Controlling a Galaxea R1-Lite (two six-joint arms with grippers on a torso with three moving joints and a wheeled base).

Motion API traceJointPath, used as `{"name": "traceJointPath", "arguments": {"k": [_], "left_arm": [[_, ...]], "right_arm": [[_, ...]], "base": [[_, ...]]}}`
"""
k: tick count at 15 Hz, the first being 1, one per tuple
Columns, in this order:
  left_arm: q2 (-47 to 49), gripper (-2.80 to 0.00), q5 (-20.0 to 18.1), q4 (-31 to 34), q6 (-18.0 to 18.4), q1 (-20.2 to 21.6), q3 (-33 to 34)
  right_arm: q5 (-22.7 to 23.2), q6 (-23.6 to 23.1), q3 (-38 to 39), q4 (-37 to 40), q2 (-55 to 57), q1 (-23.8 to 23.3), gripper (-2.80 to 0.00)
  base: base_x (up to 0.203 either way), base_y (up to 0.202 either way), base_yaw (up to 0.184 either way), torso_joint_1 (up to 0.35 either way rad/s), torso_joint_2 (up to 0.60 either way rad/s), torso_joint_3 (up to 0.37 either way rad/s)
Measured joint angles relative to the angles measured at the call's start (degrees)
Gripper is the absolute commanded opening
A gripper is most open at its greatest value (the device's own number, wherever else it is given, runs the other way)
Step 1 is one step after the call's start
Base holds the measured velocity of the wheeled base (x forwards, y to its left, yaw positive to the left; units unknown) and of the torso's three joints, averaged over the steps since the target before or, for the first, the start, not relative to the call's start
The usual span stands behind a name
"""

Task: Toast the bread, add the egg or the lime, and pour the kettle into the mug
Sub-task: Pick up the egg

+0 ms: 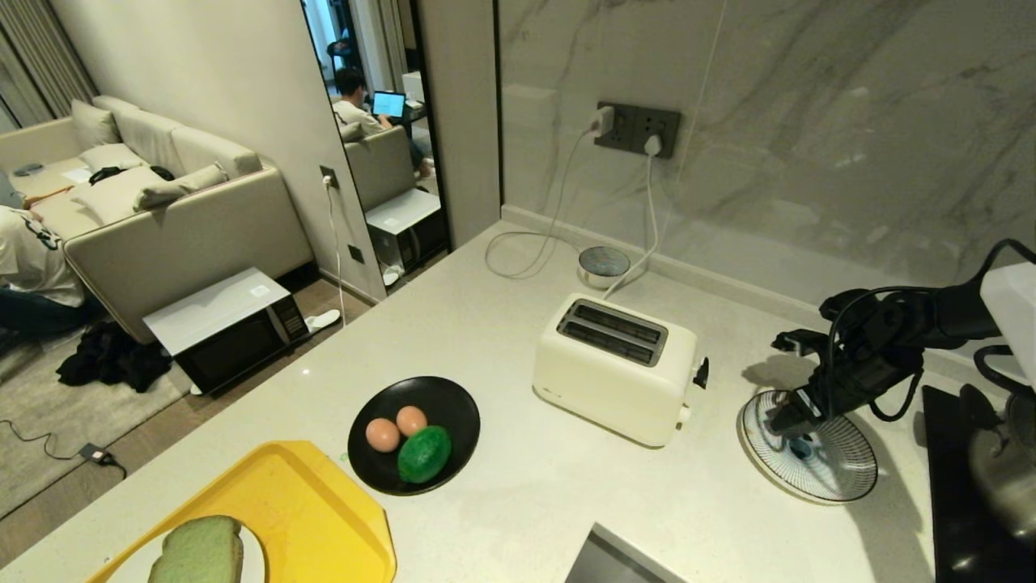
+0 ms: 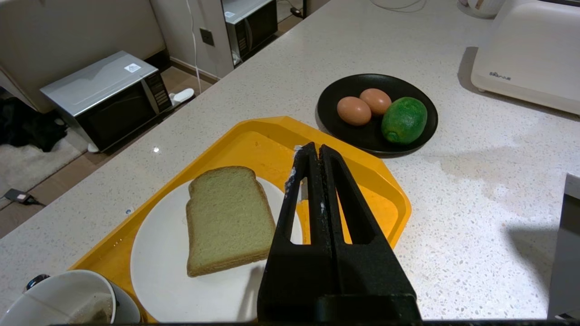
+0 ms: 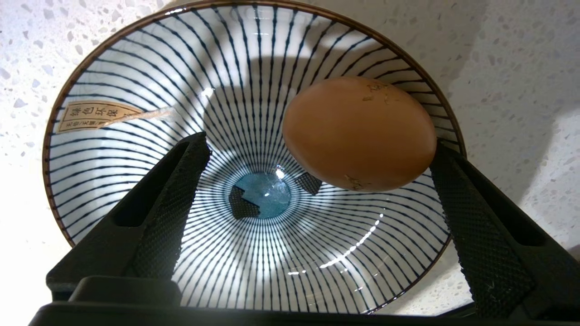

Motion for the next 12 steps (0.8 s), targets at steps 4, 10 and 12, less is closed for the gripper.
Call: {"name": "traceJointPath", "arguments": {"k": [4, 10, 12], "left_arm": [[0.00, -2.80, -0.01, 0.00, -0.02, 0.00, 0.00], [0.00, -2.80, 0.00, 0.00, -0.03, 0.00, 0.00], [0.00, -2.80, -0.02, 0.00, 0.00, 0.00, 0.00]], "right_arm": [[-0.01, 0.00, -0.88, 0.02, 0.56, 0.05, 0.00], [-0.02, -0.02, -1.29, 0.00, 1.05, 0.05, 0.00], [-0.02, -0.05, -1.29, 0.02, 1.21, 0.07, -2.80]], "base": [[0.000, 0.000, 0.000, 0.000, 0.00, 0.000], [0.000, 0.000, 0.000, 0.000, 0.00, 0.000], [0.000, 0.000, 0.000, 0.000, 0.00, 0.000]]}}
